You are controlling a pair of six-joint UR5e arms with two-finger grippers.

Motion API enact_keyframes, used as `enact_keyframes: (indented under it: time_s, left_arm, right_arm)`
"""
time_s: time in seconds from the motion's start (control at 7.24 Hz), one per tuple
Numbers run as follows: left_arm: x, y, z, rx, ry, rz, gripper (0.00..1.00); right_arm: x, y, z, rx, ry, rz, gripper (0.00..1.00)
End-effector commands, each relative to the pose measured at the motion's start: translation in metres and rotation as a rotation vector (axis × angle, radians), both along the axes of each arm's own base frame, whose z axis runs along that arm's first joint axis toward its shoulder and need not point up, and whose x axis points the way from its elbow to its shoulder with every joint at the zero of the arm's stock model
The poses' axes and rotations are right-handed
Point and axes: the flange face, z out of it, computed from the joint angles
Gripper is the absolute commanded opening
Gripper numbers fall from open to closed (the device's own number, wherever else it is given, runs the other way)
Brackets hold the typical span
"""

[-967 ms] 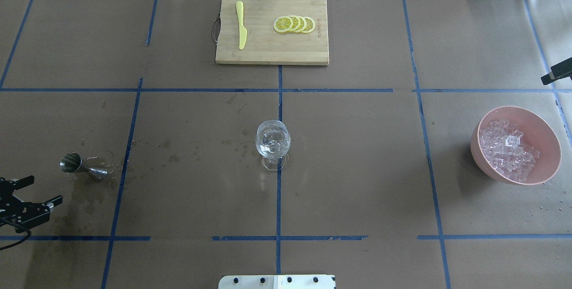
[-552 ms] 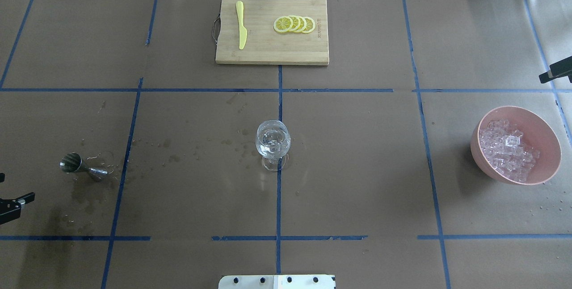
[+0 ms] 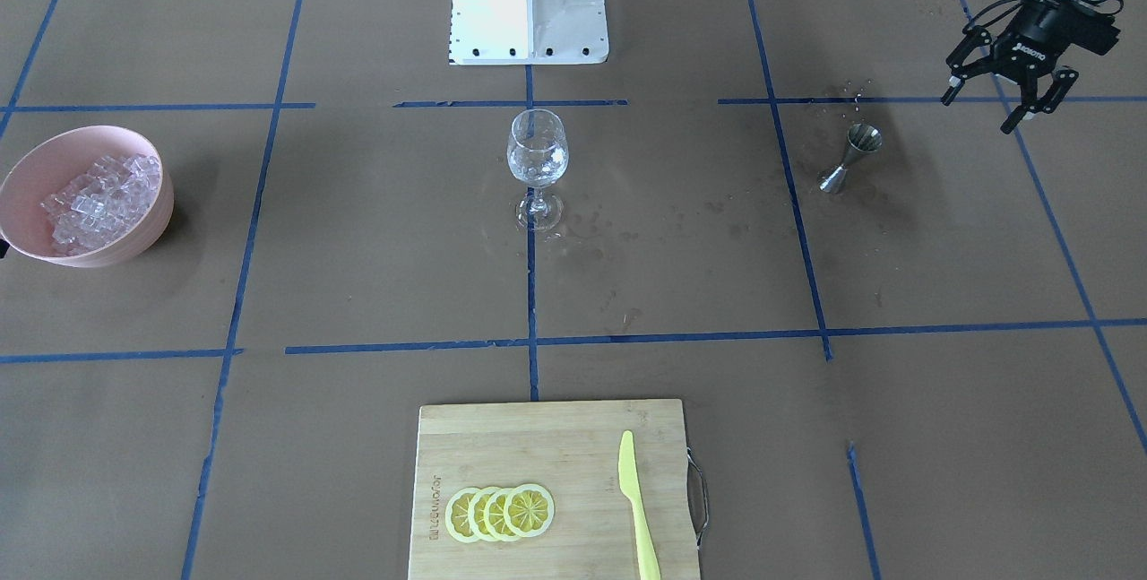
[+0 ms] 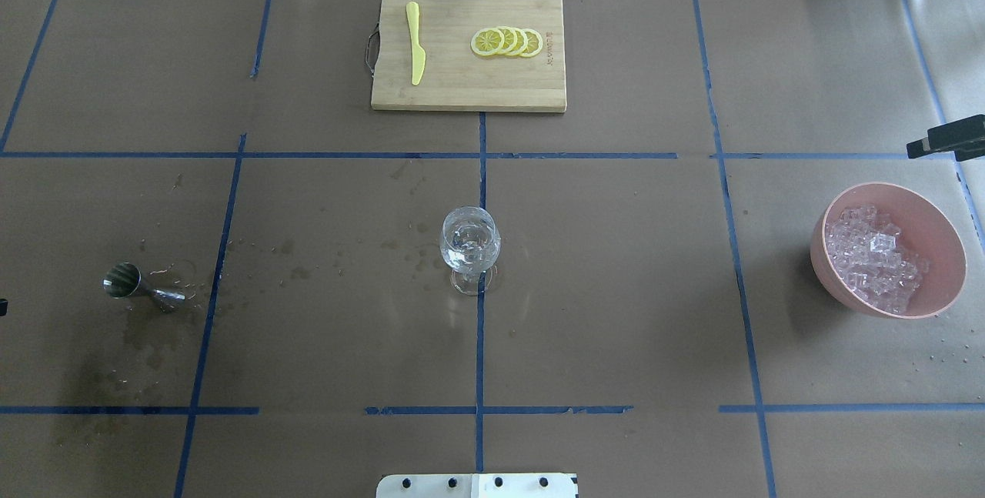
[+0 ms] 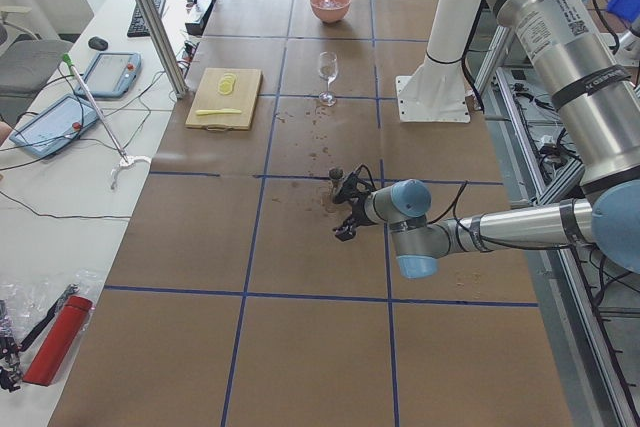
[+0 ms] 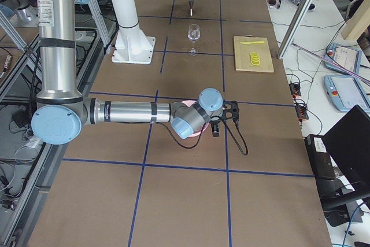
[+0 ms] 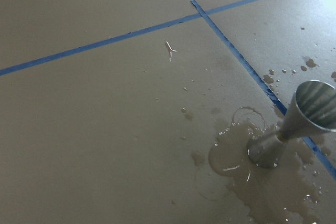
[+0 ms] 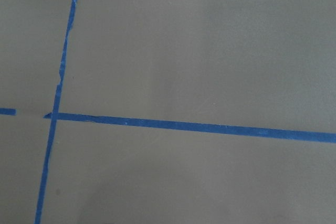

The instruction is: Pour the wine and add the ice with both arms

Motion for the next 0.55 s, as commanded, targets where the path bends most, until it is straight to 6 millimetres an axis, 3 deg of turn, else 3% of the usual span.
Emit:
enact_keyframes:
  time_s: [0.0,0.28,0.41]
  left_arm:
    - [-0.027,-0.012,0.001,-0.050,0.017,-0.023,0.99]
    - [-0.035,-0.010,0.015,-0.159,0.043,-0.075,1.00]
    - [-0.035,-0.010,0.016,-0.169,0.048,-0.079,1.00]
  right_arm:
    - [-0.016,0.005,-0.039,-0.063,-0.036,0.056,1.00]
    - [-0.051,0.028,-0.062,-0.125,0.044,0.052,1.00]
    - [-0.070,0.054,-0.051,-0.124,0.133,0.048,1.00]
